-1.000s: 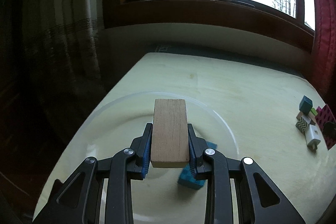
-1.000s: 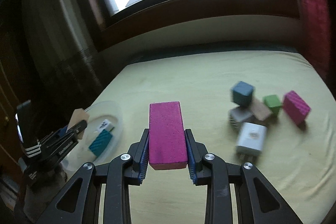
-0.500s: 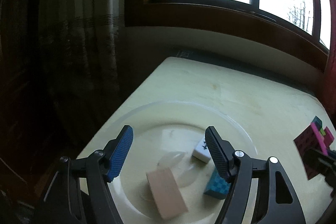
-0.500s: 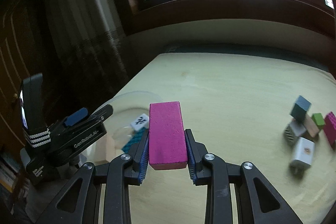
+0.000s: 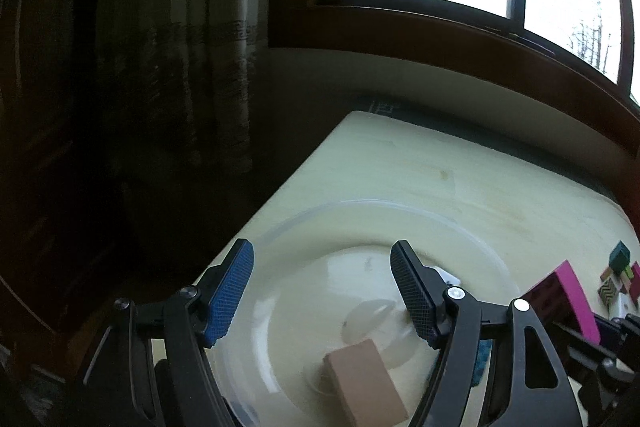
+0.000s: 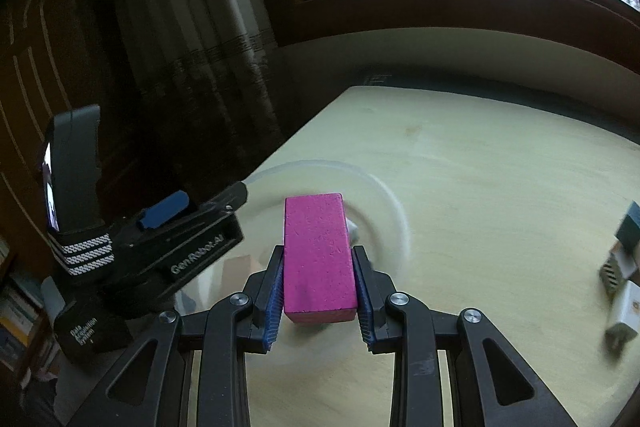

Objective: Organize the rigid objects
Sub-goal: 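Lower the plain pink block into the container and open the right tool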

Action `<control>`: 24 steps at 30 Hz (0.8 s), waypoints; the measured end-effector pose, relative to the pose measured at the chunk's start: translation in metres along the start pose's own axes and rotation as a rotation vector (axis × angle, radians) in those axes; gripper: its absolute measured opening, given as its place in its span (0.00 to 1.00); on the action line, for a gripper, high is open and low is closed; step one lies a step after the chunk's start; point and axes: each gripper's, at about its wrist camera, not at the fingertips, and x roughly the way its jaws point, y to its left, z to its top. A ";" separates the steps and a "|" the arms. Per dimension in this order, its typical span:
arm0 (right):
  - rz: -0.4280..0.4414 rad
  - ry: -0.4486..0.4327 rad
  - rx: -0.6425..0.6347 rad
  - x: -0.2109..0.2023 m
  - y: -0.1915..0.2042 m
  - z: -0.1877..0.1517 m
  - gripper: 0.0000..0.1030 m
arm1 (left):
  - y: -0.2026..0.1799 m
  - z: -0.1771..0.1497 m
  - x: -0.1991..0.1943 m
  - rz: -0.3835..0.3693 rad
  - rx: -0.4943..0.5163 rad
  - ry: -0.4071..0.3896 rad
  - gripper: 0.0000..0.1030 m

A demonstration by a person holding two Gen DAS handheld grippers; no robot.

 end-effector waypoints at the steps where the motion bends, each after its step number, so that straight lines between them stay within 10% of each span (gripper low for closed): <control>1: 0.006 0.001 -0.004 0.003 0.003 0.002 0.32 | 0.001 0.000 0.001 0.004 -0.005 0.002 0.70; 24: -0.032 -0.011 0.066 0.010 -0.030 -0.011 0.40 | 0.009 -0.002 0.006 0.007 -0.028 0.027 0.75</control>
